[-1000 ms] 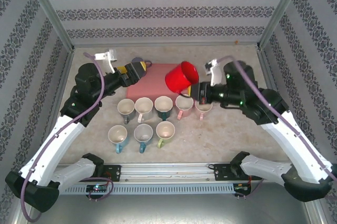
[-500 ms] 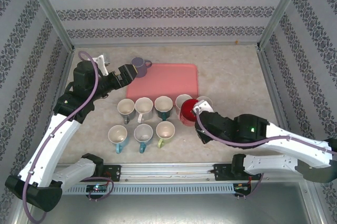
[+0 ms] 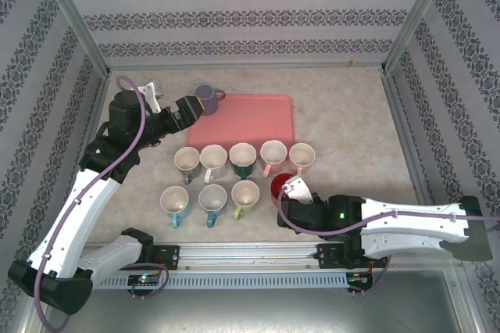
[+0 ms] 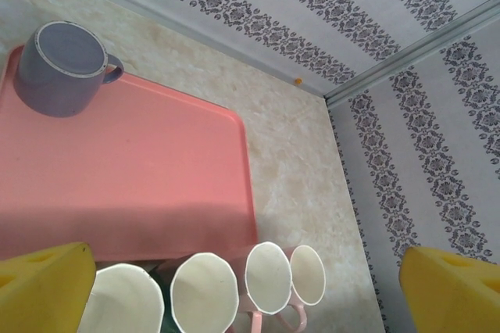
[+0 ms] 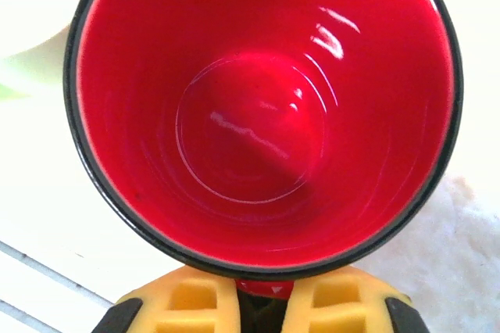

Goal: Turn the mug right side up

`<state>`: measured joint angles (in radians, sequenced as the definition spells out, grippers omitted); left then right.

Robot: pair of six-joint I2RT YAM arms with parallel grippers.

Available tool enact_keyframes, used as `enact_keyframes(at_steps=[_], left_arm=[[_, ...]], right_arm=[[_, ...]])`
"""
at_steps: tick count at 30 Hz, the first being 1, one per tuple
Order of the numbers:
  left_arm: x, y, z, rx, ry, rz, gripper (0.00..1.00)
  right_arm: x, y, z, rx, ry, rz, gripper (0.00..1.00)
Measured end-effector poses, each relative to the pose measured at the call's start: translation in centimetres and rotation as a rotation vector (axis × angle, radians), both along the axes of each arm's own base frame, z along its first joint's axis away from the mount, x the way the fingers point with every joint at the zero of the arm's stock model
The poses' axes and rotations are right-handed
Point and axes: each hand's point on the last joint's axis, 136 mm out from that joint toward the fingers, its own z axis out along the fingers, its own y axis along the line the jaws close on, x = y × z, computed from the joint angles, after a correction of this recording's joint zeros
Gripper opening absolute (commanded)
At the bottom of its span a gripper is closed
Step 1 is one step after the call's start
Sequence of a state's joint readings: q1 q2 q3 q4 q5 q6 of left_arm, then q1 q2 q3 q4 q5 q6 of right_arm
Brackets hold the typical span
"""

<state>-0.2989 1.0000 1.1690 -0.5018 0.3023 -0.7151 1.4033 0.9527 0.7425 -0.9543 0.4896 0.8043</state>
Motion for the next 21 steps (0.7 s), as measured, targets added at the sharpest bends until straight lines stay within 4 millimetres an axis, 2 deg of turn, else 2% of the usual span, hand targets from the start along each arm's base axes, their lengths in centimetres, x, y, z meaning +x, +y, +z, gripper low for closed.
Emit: enact_keyframes(at_steps=[11,21], left_arm=[[0.3,-0.1,-0.8,0.002,0.029,0.003,1.00],[0.3,0.0,-1.0,0.008,0.040,0.007,1.00]], right_arm=[[0.4,1.6,-4.8,-0.030,-0.001,-0.015,0.00],[0.6,3.2,-6.0,0.018,0.002,-0.014,0.00]])
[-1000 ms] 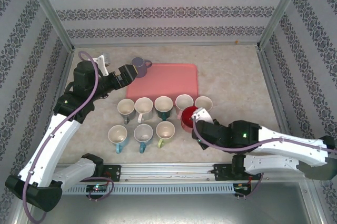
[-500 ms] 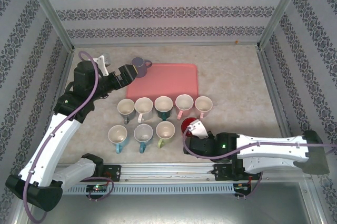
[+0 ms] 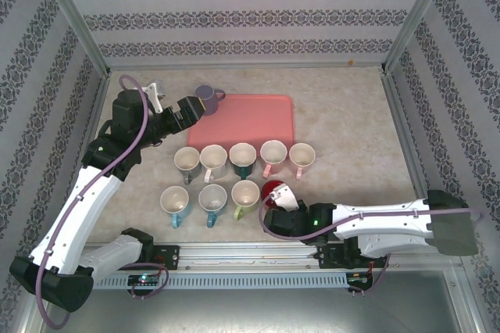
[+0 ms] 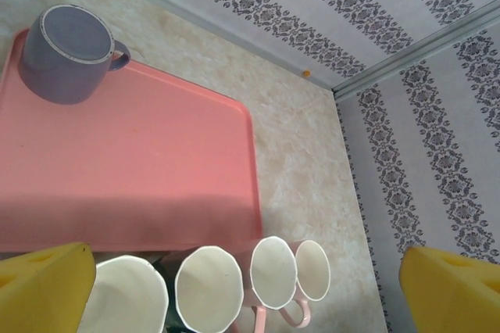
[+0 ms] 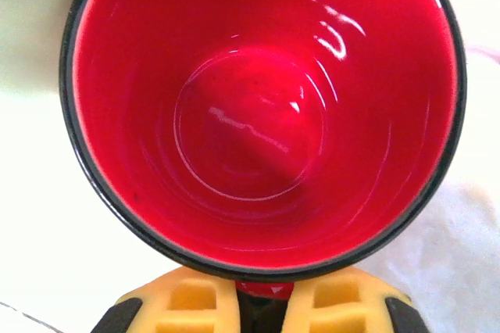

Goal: Turn the mug right side up

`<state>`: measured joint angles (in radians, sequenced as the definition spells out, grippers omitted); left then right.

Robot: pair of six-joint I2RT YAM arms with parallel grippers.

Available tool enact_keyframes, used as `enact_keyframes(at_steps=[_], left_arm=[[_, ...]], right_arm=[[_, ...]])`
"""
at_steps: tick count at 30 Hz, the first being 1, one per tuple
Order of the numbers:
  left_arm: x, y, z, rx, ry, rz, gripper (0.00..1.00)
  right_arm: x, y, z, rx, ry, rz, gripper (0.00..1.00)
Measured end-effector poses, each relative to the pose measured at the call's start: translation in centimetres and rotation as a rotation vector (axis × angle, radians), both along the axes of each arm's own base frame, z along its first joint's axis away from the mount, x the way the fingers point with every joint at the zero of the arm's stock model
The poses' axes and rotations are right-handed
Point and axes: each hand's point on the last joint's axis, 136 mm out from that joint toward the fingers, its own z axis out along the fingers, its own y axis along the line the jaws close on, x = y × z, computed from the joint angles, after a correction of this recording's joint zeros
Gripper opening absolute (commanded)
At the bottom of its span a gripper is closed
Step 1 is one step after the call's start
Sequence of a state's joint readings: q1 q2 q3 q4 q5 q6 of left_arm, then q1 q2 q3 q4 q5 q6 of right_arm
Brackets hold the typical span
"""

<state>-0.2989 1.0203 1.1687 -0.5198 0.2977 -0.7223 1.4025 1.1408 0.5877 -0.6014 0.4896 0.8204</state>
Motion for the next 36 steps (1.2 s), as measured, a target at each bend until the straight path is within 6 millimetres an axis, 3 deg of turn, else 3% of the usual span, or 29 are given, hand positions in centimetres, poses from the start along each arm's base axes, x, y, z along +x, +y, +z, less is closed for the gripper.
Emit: enact_keyframes(at_steps=[10,12,19,25,30,36], left_arm=[[0.0,0.8,-1.9,0.049,0.069,0.039,1.00],[0.0,1.1,-2.5,0.067,0.084,0.048,1.00],[0.9,2.3,-3.5,0.154,0.148,0.105,1.00],[2.3,2.8,-4.0,0.199,0.201,0.148,1.00],[4.2,3.2,-4.0,0.198,0.259,0.227,1.00],[8.6,3.7,-4.6,0.156,0.391,0.427,1.00]], right_arm=[[0.3,1.4,-0.1,0.034,-0.001,0.003,0.02],[0.3,1.6,-0.1,0.029,0.000,0.001,0.10],[0.6,0.7,0.4,0.028,0.024,-0.040,0.54],[0.6,0.5,2.6,0.120,0.017,-0.033,0.72],[0.1,0.5,5.1,0.220,0.005,0.021,0.76],[0.8,-1.0,7.9,0.294,-0.001,0.005,0.75]])
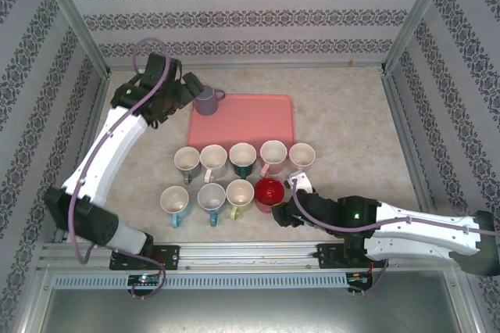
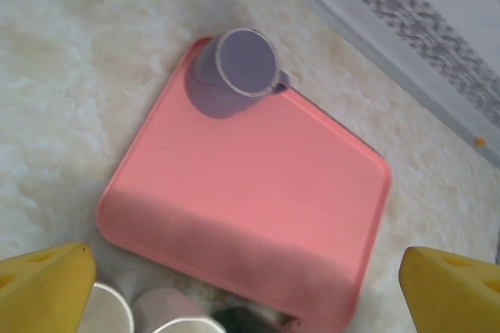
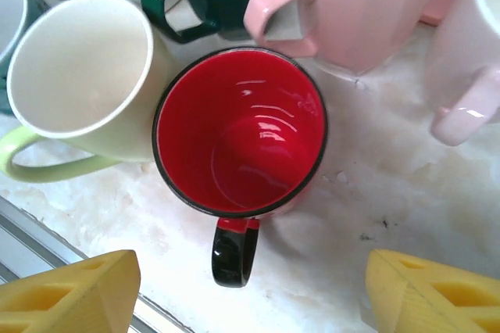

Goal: Turn the mug right side up

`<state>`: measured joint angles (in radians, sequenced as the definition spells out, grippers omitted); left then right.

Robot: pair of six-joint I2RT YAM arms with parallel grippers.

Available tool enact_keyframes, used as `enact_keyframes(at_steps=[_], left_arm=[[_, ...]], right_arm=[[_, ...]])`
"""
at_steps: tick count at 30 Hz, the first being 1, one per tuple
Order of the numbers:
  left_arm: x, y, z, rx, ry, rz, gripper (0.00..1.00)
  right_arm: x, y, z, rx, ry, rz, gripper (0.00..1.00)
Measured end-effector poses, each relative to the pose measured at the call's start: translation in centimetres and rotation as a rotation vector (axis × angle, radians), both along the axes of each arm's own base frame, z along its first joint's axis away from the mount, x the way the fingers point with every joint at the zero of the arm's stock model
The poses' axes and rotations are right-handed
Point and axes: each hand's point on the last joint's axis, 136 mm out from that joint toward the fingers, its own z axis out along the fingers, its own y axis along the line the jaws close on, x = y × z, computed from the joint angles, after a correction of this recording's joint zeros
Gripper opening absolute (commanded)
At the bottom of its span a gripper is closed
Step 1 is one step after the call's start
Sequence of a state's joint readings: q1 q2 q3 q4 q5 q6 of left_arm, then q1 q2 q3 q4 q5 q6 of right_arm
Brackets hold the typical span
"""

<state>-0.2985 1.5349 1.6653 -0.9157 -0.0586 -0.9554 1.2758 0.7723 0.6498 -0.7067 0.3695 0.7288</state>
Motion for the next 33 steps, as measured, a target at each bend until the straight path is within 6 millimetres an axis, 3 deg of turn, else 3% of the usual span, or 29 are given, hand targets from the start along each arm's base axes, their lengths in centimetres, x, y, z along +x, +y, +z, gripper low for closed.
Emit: enact_keyframes(at_steps=[8,12,18,26,33], left_arm=[[5.8,-0.7,-6.4,-0.065,0.210,0.295,1.00],[7.7,-0.3,-8.2,-0.139,0.230,0.444,1.00],[9.9,0.8,-10.2,-0.266,0.233,0.647,1.00],[12.5,0.3,-15.0,-0.357,0.288,0.778,1.00],[14.9,0.0,-15.2,-0.419,0.271,0.807,1.00]], right_arm=[[0.5,0.5,3.9,0.058,0.011,-0.022,0.74],[0.5,0.5,4.9,0.081,0.026,-0.050,0.74],[0.2,-0.5,4.8,0.090,0.070,-0.110,0.73],[-0.3,-2.2,4.7,0.112,0.114,-0.191,0.72],[-0.5,-2.3,4.3,0.123,0.133,-0.213,0.72]])
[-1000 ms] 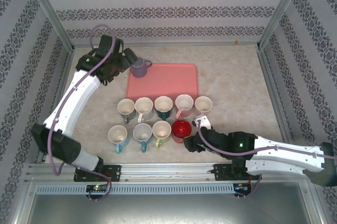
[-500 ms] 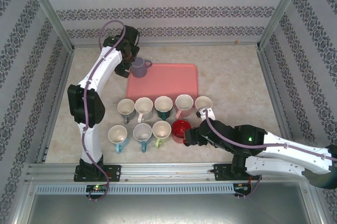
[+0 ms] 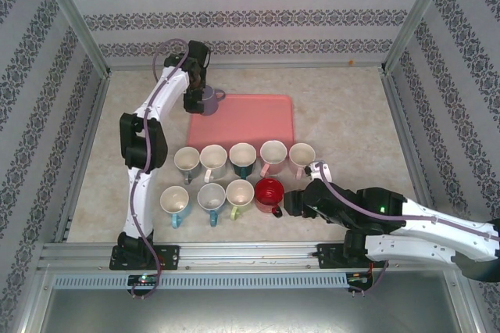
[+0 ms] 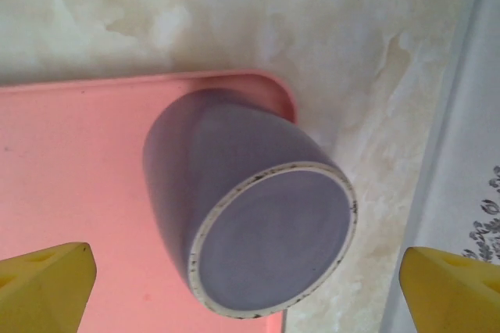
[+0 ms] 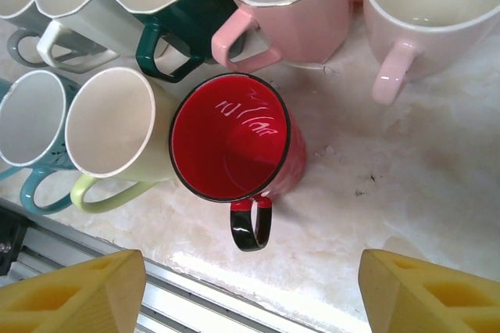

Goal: Turn the mug right side up

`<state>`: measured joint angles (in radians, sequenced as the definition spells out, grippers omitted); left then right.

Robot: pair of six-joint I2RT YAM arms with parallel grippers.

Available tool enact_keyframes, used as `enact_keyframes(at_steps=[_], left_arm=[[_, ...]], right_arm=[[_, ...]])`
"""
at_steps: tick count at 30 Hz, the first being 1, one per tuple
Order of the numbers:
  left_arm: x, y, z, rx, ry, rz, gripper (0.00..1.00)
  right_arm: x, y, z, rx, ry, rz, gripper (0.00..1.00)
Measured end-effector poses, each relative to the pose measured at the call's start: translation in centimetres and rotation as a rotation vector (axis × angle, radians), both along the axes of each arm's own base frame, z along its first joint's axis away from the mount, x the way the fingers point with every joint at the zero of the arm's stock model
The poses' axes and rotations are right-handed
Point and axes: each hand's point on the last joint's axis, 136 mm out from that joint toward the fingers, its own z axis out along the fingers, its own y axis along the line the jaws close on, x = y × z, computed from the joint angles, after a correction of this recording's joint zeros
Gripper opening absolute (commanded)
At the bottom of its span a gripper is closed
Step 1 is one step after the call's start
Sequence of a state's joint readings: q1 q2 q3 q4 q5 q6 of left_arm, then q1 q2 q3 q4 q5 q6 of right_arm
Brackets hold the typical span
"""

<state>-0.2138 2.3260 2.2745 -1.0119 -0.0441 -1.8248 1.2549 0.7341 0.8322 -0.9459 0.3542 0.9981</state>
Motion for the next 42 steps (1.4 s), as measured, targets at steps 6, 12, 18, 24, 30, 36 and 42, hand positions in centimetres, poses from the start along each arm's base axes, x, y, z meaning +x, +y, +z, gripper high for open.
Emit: enact_keyframes(at_steps=[6,12,18,24,30,36,42], left_arm=[[0.8,-0.2,-0.5,-0.027,0.003,0.028,1.00],[1.5,-1.0,-3.7,-0.070,0.080,0.044,1.00],[1.4,-0.9,-6.3,-0.079,0.134,0.070,1.00],[1.3,-0.2,-6.2,-0.057,0.143,0.074,0.90],[1.1,-0.1,-5.9,-0.040,0.148,0.043,0.57],[1.0,-0.5,-5.7,-0.049,0.149,0.007,0.58],[0.8,-0.9,-5.2,-0.052,0.150,-0.055,0.60]], right_arm=[[0.0,0.0,-0.8,-0.024,0.010,-0.002,0.72],[0.0,0.1,-1.2,-0.037,0.016,-0.005,0.72],[0.0,0.1,-2.0,-0.039,0.031,-0.017,0.72],[-0.1,0.2,-2.5,-0.045,0.038,-0.018,0.72],[0.0,0.5,-2.7,-0.058,0.038,-0.014,0.72],[0.1,0.6,-3.1,-0.088,0.035,0.004,0.71],[0.6,1.0,-0.5,-0.047,-0.020,0.029,0.71]])
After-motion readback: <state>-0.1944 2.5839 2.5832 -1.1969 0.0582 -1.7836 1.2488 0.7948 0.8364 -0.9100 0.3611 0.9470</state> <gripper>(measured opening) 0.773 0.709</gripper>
